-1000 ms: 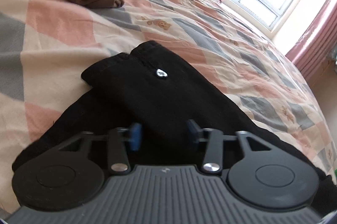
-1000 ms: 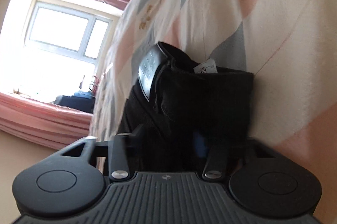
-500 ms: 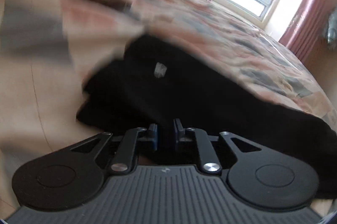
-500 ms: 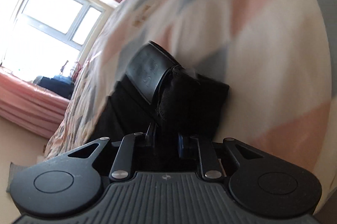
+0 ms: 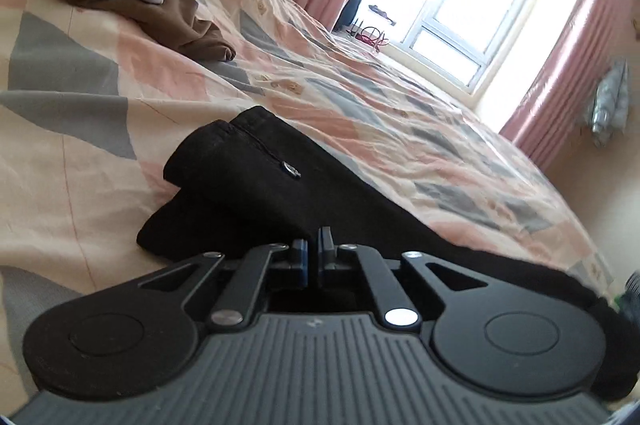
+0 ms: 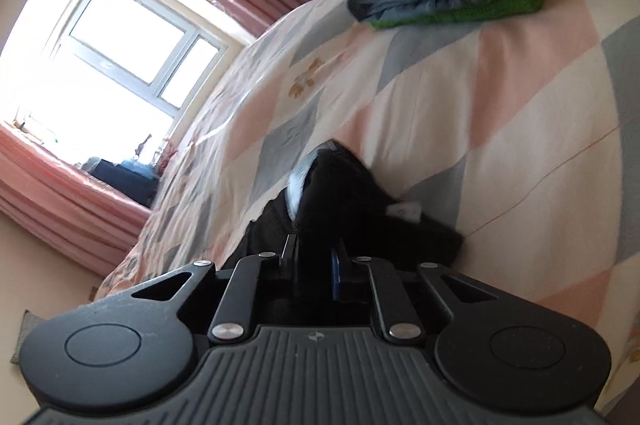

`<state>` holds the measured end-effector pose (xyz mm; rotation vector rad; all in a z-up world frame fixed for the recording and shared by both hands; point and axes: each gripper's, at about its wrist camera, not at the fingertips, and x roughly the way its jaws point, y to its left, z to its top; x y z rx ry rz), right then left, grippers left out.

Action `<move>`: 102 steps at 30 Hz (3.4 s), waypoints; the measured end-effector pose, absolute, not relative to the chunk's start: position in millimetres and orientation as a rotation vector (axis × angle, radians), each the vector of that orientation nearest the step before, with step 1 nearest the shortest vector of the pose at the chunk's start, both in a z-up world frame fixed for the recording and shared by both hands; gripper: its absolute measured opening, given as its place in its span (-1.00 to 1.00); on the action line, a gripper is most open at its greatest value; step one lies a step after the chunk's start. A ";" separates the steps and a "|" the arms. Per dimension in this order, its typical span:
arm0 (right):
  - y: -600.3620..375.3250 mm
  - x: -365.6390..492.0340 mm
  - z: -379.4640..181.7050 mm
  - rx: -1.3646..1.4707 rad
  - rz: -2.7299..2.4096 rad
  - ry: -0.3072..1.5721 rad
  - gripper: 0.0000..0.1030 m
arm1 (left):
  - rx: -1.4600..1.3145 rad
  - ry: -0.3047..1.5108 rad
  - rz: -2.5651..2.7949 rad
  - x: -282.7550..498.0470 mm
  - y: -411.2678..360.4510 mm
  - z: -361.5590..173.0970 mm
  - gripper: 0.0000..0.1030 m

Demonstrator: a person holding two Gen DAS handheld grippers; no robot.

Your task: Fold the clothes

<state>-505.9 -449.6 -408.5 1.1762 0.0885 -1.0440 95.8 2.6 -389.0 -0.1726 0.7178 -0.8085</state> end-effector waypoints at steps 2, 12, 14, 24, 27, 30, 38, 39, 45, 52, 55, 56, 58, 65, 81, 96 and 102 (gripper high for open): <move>-452.1 -503.6 -423.5 1.199 -1.068 0.148 -0.75 | -0.172 0.738 -0.803 97.7 3.0 -392.8 -0.92; -438.8 -515.1 -428.7 1.293 -0.986 -0.001 -0.28 | -0.180 0.838 -0.773 107.2 5.4 -411.9 -0.83; -434.4 -514.1 -437.1 1.306 -0.978 0.004 -0.30 | -0.209 0.843 -0.766 107.5 6.4 -415.2 -0.84; -439.3 -505.3 -422.4 1.199 -0.975 0.022 -0.73 | -0.189 0.875 -0.761 116.5 -1.1 -412.1 -0.80; -416.0 -503.6 -392.4 1.098 -0.981 -0.025 -0.74 | -0.192 0.883 -0.762 120.2 -1.3 -411.1 -0.80; -393.4 -506.2 -378.7 1.064 -1.013 -0.040 -0.74 | -0.182 0.885 -0.762 122.4 -2.6 -410.3 -0.80; -407.8 -515.6 -416.1 1.193 -1.062 -0.003 -0.75 | -0.188 0.893 -0.789 128.9 1.3 -403.6 -0.88; -402.7 -515.3 -402.6 1.164 -1.047 -0.021 -0.75 | -0.186 0.888 -0.796 129.1 2.6 -400.6 -0.88; -408.6 -506.1 -431.0 1.137 -1.126 0.164 -0.78 | -0.107 0.854 -0.766 118.9 -7.0 -410.1 -0.86; -398.2 -523.6 -427.5 1.149 -1.121 0.067 -0.64 | -0.147 0.886 -0.785 126.4 0.7 -407.3 -0.86; -388.0 -526.0 -412.4 1.083 -1.105 0.079 -0.70 | -0.130 0.880 -0.778 124.7 -1.9 -406.9 -0.87; -386.3 -524.7 -411.6 1.074 -1.114 0.118 -0.68 | -0.112 0.878 -0.772 122.4 -2.5 -406.8 -0.81; -382.7 -525.3 -411.2 1.061 -1.161 0.193 -0.56 | -0.093 0.889 -0.753 118.3 -0.4 -405.2 -0.75; -363.8 -528.7 -366.0 0.796 -1.253 0.234 -0.17 | 0.129 0.843 -0.862 75.2 -10.5 -354.3 -0.68; -538.4 -483.7 -377.1 0.851 -0.923 0.399 0.62 | 0.363 1.048 -1.719 -49.6 -403.2 -330.7 0.21; -529.3 -530.1 -390.9 0.948 -0.750 0.270 -0.81 | 0.349 1.124 -1.838 -79.2 -446.6 -367.8 -0.90; -509.6 -531.2 -417.9 0.960 -0.933 0.301 -0.75 | 0.220 1.065 -1.702 -68.5 -437.9 -394.4 -0.96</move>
